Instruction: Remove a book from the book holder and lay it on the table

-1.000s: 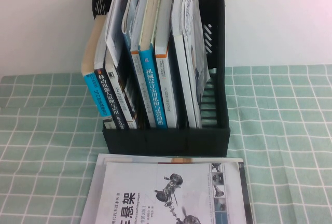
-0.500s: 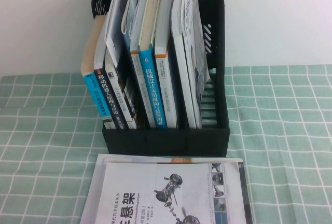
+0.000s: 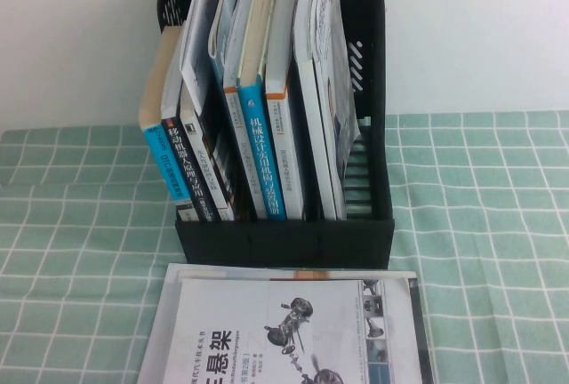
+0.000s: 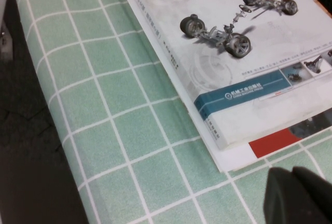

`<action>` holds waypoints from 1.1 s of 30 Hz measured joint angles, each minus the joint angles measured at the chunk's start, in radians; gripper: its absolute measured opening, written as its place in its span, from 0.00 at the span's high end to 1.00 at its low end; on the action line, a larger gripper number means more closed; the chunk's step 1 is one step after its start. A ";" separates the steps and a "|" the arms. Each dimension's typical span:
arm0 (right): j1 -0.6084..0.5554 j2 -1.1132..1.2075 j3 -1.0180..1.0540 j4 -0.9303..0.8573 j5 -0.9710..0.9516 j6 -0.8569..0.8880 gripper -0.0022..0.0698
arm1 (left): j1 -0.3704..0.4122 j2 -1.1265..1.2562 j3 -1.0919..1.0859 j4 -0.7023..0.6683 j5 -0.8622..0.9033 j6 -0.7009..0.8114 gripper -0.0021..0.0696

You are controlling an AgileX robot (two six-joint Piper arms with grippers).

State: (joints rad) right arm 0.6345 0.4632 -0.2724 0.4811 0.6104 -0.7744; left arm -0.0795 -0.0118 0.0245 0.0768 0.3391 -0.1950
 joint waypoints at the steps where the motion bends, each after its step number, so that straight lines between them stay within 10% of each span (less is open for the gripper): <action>1: 0.000 0.000 0.000 0.000 0.000 0.000 0.97 | 0.000 0.000 0.000 0.000 0.000 0.000 0.97; 17: -0.024 -0.086 0.011 -0.234 -0.258 0.041 0.97 | 0.000 0.000 -0.002 -0.004 0.004 0.002 0.97; 33: -0.556 -0.474 0.175 -0.581 -0.343 0.458 0.97 | 0.001 0.000 -0.002 -0.004 0.004 0.005 0.97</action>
State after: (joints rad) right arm 0.0786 -0.0105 -0.0977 -0.1000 0.2675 -0.3159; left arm -0.0781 -0.0118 0.0227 0.0732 0.3429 -0.1905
